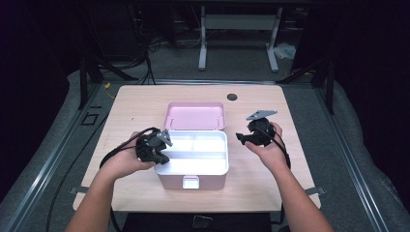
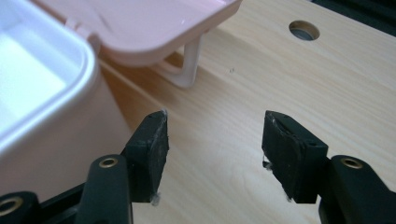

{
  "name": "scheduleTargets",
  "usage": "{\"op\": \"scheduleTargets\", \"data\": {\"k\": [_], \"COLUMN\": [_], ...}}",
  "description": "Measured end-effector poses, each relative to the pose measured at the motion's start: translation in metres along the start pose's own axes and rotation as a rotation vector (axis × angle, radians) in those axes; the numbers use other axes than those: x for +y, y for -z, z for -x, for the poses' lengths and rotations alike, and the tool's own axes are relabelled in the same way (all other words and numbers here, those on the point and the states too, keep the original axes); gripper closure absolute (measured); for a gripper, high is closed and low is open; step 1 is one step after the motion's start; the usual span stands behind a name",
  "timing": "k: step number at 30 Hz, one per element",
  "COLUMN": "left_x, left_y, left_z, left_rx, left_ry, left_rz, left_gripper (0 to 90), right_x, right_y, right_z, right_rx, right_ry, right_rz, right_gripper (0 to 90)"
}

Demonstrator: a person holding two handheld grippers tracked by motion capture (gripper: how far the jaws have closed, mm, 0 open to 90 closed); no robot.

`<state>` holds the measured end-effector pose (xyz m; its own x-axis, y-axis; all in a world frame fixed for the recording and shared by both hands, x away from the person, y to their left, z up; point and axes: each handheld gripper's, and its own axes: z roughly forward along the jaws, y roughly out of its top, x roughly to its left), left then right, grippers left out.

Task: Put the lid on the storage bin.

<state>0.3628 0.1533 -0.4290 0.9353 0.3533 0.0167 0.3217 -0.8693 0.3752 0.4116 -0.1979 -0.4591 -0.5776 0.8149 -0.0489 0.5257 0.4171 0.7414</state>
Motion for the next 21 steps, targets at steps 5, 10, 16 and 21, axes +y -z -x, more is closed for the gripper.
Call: {"op": "scheduleTargets", "data": {"k": [5, 10, 16, 21], "left_x": [-0.001, 0.0, -0.001, -0.003], "left_y": [0.0, 0.0, 0.0, 0.0], "left_z": [0.0, 0.004, 0.005, 0.004], "left_rx": [0.002, 0.031, 0.032, 0.028], "left_ry": [0.009, 0.0, -0.002, 0.004], "left_rz": [0.009, 0.0, 0.011, 0.017], "left_gripper": [90.0, 90.0, 90.0, 90.0], "right_x": [0.025, 0.049, 0.065, 0.073], "right_y": [-0.008, -0.016, -0.033, -0.05], "right_z": [0.008, 0.013, 0.016, 0.02], "right_rx": [0.013, 0.01, -0.006, -0.02], "right_ry": [-0.037, -0.04, -0.031, -0.046], "right_rz": [0.023, 0.052, 0.044, 0.009], "right_gripper": [38.9, 42.1, 48.6, 50.6]}}
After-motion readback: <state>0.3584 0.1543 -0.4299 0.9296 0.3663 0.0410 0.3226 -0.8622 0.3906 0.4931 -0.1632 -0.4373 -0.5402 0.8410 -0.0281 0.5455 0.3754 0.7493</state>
